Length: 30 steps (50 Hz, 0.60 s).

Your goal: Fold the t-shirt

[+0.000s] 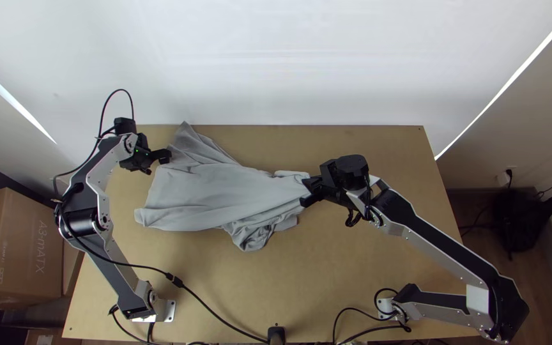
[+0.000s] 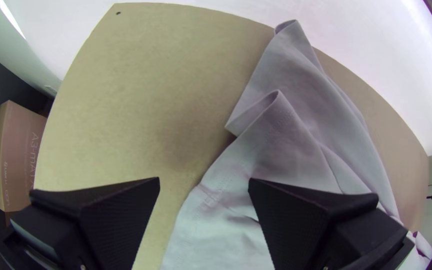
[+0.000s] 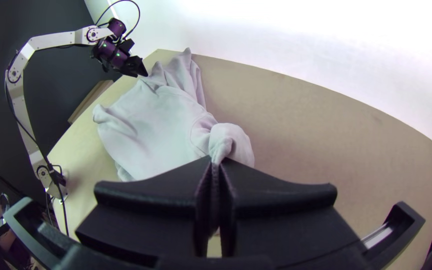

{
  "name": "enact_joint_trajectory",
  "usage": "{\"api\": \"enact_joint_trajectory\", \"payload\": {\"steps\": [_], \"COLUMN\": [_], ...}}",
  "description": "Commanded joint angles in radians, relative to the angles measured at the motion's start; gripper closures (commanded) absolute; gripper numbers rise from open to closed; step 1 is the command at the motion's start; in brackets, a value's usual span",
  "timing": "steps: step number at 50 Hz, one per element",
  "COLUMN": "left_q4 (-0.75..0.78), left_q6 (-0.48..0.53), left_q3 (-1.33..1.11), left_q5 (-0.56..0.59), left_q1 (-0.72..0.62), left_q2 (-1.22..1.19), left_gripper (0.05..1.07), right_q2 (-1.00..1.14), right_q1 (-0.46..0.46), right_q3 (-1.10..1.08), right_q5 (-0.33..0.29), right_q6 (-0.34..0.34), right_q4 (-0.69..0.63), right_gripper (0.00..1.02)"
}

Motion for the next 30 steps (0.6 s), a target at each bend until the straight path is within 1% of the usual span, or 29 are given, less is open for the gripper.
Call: {"api": "enact_joint_trajectory", "payload": {"steps": [1,4,7,11,14,18,24,30], "left_q4": [-0.024,-0.033,-0.033,0.016,0.021,0.027,0.008,0.004], "left_q6": [0.027,0.038,0.044,0.070,0.090,0.087,0.050,0.002], "left_q3": [0.020,-0.002,-0.026,-0.088,-0.118,-0.121,-0.082,-0.055], "left_q5": [0.010,0.011,0.011,0.011,0.034,0.039,0.040,0.040], "left_q1": [-0.009,-0.014,-0.020,-0.029,-0.029,-0.015,0.019,0.037], "left_q2": [0.033,0.027,0.015,-0.019,-0.039,-0.060,-0.114,-0.211], "left_gripper": [0.24,0.47,0.67,1.05,1.05,1.05,1.05,1.05], "right_q2": [-0.006,-0.003,-0.001,0.003,0.005,0.006,0.010,0.011], "right_q1": [-0.009,-0.009,-0.009,-0.015,-0.024,-0.039,-0.073,-0.125], "right_q3": [-0.007,-0.003,0.000,0.009,0.016,0.020,0.029,0.042], "right_q5": [0.009,0.009,0.009,0.009,0.009,0.009,0.012,0.018], "right_q6": [0.021,0.021,0.021,0.021,0.020,0.018,0.018,0.020], "right_q4": [0.018,0.020,0.020,0.020,0.020,0.020,0.021,0.026], "right_gripper": [1.00,1.00,1.00,1.00,1.00,1.00,1.00,1.00]}}
